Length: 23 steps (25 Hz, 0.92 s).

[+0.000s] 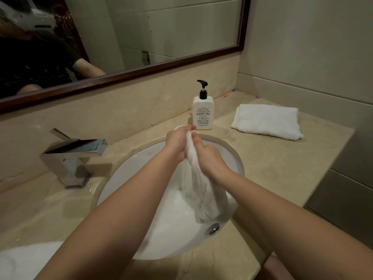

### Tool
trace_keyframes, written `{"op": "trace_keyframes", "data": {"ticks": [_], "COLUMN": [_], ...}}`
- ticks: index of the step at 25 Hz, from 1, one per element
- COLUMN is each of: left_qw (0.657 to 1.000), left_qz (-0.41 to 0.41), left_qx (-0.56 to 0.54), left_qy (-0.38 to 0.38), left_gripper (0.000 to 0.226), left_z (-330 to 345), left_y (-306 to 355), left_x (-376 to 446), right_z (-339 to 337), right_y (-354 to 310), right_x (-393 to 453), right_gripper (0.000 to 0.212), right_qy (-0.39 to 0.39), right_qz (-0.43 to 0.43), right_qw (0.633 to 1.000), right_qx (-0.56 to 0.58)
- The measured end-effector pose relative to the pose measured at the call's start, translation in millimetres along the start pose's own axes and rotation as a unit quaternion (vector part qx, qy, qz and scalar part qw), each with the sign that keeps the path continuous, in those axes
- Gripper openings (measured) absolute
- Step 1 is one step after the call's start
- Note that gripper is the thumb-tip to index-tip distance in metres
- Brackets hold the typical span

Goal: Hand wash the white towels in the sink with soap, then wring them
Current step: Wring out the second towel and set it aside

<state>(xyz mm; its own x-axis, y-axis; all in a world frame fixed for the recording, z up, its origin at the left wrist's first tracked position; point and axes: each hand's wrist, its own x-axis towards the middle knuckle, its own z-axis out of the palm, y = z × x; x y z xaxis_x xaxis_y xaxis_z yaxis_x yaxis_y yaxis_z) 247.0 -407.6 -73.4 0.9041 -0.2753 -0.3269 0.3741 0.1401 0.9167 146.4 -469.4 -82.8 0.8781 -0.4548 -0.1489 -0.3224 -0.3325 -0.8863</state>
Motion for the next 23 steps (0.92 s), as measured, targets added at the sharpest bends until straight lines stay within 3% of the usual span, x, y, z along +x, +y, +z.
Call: {"op": "trace_keyframes", "data": {"ticks": [2, 5, 9, 13, 15, 17, 20, 23], "left_qw": [0.999, 0.995, 0.961, 0.932, 0.941, 0.965, 0.986, 0.996], "left_qz": [-0.016, -0.025, -0.039, 0.001, 0.018, 0.019, -0.012, -0.018], "left_qx": [0.002, 0.003, -0.152, -0.226, -0.199, -0.125, -0.067, -0.045], "left_qy": [-0.031, -0.101, -0.228, -0.284, -0.273, -0.229, -0.152, -0.077], "left_gripper": [0.009, 0.036, 0.044, 0.040, 0.033, 0.026, 0.022, 0.022], "left_z": [2, 1, -13, -18, -20, -19, -9, -3], "left_y": [6, 13, 4, -4, 2, 8, 8, -1], "left_x": [2, 1, -1, -5, -5, -4, -7, -3], "right_z": [-6, -17, -19, -11, -7, -3, 5, 11], "right_y": [0, 3, 7, 6, 5, 5, 9, 10], "right_x": [4, 4, 1, 2, 2, 4, 12, 12], "right_gripper": [0.091, 0.060, 0.039, 0.045, 0.046, 0.058, 0.092, 0.115], "right_qy": [-0.056, -0.134, -0.198, -0.263, -0.259, -0.216, -0.099, -0.050], "right_qz": [0.011, 0.035, 0.072, 0.110, 0.102, 0.097, 0.105, 0.095], "right_qw": [0.996, 0.973, 0.928, 0.881, 0.873, 0.891, 0.964, 0.989], "right_qx": [0.070, 0.187, 0.307, 0.377, 0.400, 0.387, 0.223, 0.102]}}
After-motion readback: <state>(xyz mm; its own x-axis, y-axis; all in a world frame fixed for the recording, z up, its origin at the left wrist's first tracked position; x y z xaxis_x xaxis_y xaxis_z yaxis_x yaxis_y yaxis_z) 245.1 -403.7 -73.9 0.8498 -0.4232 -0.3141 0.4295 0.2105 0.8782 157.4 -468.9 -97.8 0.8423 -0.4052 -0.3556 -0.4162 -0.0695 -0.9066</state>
